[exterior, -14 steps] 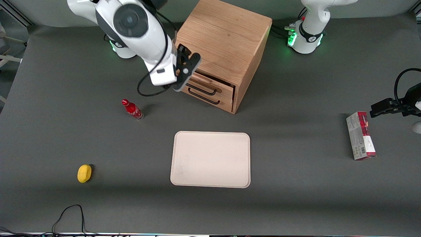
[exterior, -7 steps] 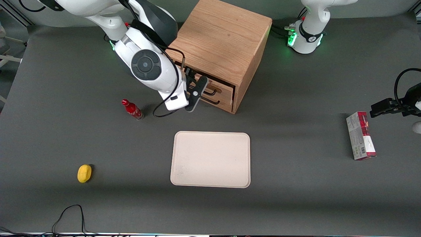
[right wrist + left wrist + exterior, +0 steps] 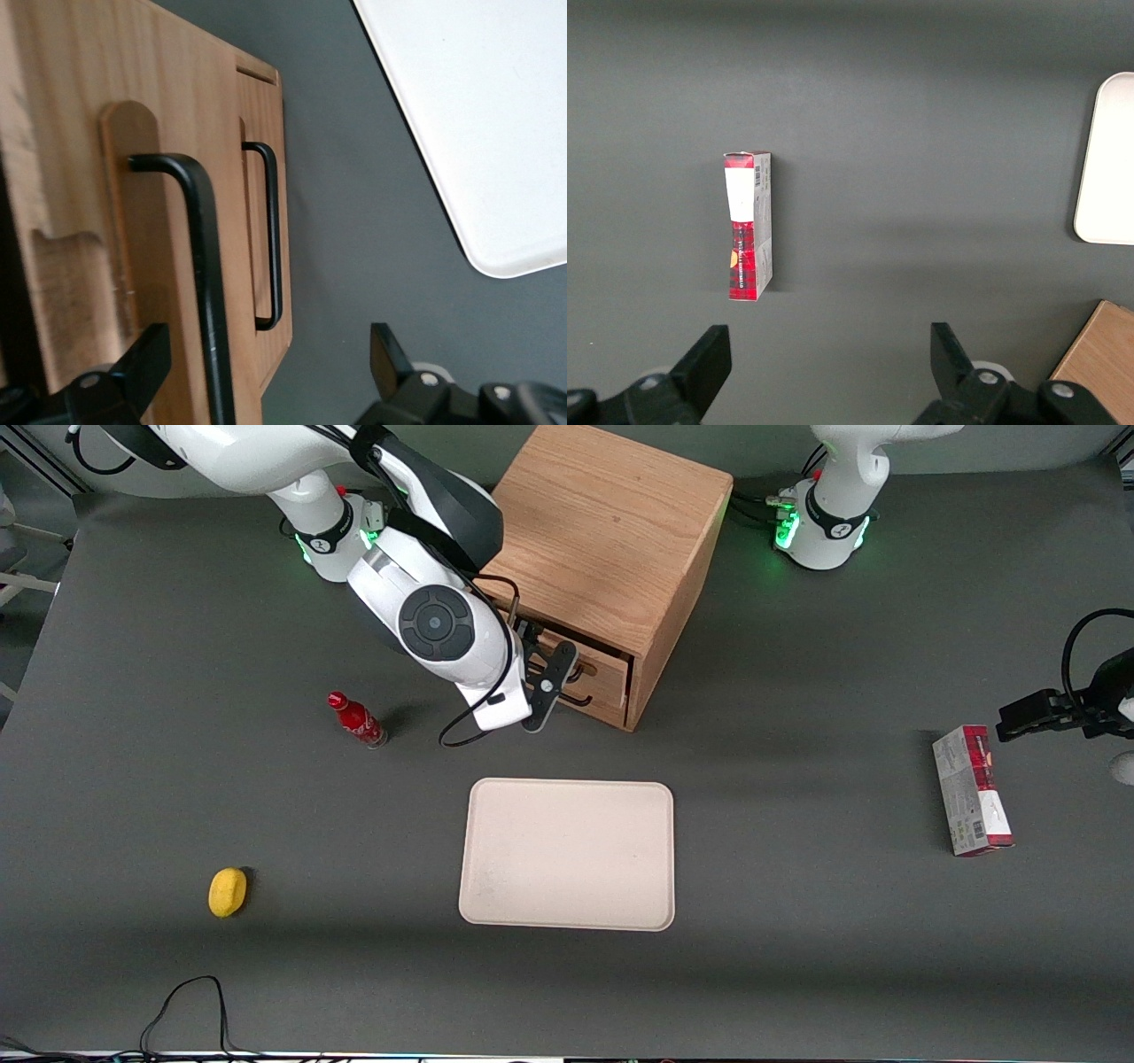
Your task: Open upper drawer
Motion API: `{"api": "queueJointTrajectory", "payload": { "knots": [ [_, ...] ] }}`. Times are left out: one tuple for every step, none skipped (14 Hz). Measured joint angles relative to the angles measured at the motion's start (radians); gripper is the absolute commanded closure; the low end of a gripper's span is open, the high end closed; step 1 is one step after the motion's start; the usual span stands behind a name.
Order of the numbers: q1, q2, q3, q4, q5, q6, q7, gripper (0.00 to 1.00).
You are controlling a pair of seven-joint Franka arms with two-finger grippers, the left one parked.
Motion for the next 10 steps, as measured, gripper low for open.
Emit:
{"api": "queueJointTrajectory", "payload": {
  "knots": [
    [0.001, 0.000, 0.000, -0.007, -0.007, 0.006, 0.000, 0.00],
    [0.001, 0.000, 0.000, -0.012, -0.013, 0.009, 0.000, 0.00],
    [0.001, 0.001, 0.000, -0.014, -0.026, 0.011, 0.000, 0.00],
    [0.000, 0.003, 0.000, -0.015, -0.044, 0.012, -0.001, 0.00],
    [0.000, 0.007, 0.000, -0.015, -0.061, 0.015, -0.006, 0.00],
    [0.000, 0.010, 0.000, -0.015, -0.077, 0.021, -0.022, 0.00],
    [-0.003, 0.012, -0.002, -0.013, -0.089, 0.026, -0.047, 0.00],
    [-0.007, 0.014, -0.008, -0.009, -0.096, 0.029, -0.072, 0.00],
    [-0.010, 0.014, -0.024, -0.002, -0.098, 0.032, -0.098, 0.00],
    [-0.013, 0.015, -0.048, 0.010, -0.099, 0.034, -0.132, 0.00]
  ]
}}
